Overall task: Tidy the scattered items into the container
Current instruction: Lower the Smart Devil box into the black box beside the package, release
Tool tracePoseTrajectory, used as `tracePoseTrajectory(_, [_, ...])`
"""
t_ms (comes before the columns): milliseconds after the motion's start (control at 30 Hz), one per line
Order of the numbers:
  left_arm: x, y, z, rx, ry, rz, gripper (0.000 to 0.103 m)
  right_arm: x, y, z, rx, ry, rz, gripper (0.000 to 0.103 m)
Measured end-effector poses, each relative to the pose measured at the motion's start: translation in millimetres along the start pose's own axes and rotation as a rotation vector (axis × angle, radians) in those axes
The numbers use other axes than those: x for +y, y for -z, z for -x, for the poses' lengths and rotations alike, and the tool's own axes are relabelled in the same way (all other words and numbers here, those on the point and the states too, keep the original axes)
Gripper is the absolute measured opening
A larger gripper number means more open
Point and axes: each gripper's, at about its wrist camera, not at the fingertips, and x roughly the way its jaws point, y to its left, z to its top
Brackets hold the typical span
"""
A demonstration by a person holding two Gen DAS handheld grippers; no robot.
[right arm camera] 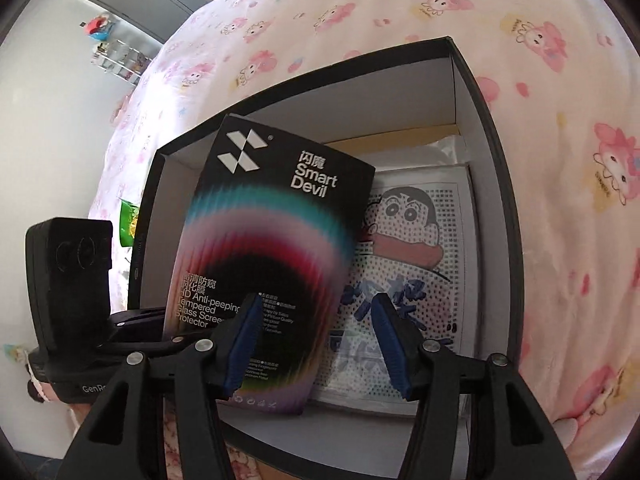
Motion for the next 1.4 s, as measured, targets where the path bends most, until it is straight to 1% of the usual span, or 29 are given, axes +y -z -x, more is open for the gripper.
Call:
tracePoseTrajectory(67, [1.7,1.0,6.3,-0.021,-0.035,-0.014,0.027,-0.4,1.0,-2.9,0.006,0.001,0.000,0.052])
tracePoseTrajectory(133, [3.0,5.0,9.8,-0.043,-0.081,-0.037,0.032,2.9,1.9,-4.0,-0.001,0.024,0.015,0.052])
tracePoseTrajectory(267, [12.3,10.1,13.8,-0.082,-0.176,-0.053,0.041,12.8,1.9,-2.1,-0.051,0.105,0.071,0.052])
tracePoseTrajectory(300, [13.6,11.7,16.1,-0.088,-0.190,-0.055,0.043,17.1,3.0,2.2,-0.061,0.128,0.090,0.052])
tracePoseTrajectory(367, [17.3,14.6,19.8,-0.093,-0.212,-0.052,0.045,22.7,1.9,-2.6,-0.060,0.162,0.116,0.052])
tracePoseTrajectory(400, [19.0,16.0,21.3,-0.094,-0.224,-0.050,0.046,24.1,1.8,-7.2,-0.042,0.159,0.123,0.052])
tracePoseTrajectory(500, [23.0,18.9,22.2,-0.085,-0.248,-0.052,0.046,20.3,-3.9,-18.1,0.029,0.115,0.109,0.052])
tracePoseTrajectory(567, [19.2,11.6,16.1,-0.079,-0.273,-0.033,0.046,19.8,-3.4,-23.9,0.047,0.121,0.109,0.052])
tracePoseTrajectory(667, [22.1,11.6,18.5,-0.084,-0.271,-0.028,0.046,22.6,-7.0,-26.8,0.042,0.125,0.121,0.052])
tracePoseTrajectory(867, [25.3,13.0,23.6,-0.105,-0.298,-0.035,0.046,29.1,-11.0,-36.1,0.057,0.110,0.146,0.050])
tracePoseTrajectory(967, [26.5,13.1,31.5,-0.142,-0.307,-0.040,0.046,34.6,-13.1,-40.1,0.078,0.045,0.162,0.048])
tracePoseTrajectory(1033, [29.1,12.7,34.4,-0.147,-0.316,-0.037,0.046,40.4,-13.8,-39.9,0.080,0.009,0.184,0.048])
tracePoseTrajectory(1133, [31.2,13.8,36.5,-0.137,-0.297,-0.040,0.046,44.1,-18.2,-29.9,0.027,-0.010,0.195,0.048])
tracePoseTrajectory(1167, [32.6,14.2,37.7,-0.134,-0.294,-0.037,0.046,43.3,-20.9,-24.6,-0.007,0.012,0.189,0.048])
tracePoseTrajectory(1200, [34.0,14.3,40.4,-0.139,-0.291,-0.030,0.046,42.5,-23.5,-19.0,-0.045,0.057,0.188,0.048])
tracePoseTrajectory(1267, [35.2,9.8,48.2,-0.150,-0.286,-0.017,0.046,43.0,-30.2,-9.2,-0.120,0.185,0.200,0.048])
tracePoseTrajectory(1300, [34.2,3.1,51.8,-0.150,-0.282,-0.019,0.046,45.0,-35.8,-7.2,-0.139,0.251,0.205,0.048])
tracePoseTrajectory(1333, [32.7,-5.2,55.6,-0.151,-0.280,-0.022,0.046,46.3,-42.5,-5.8,-0.140,0.291,0.216,0.048])
tracePoseTrajectory(1400, [28.8,-21.8,61.5,-0.159,-0.310,-0.031,0.046,47.6,-57.4,-5.7,-0.125,0.312,0.221,0.048])
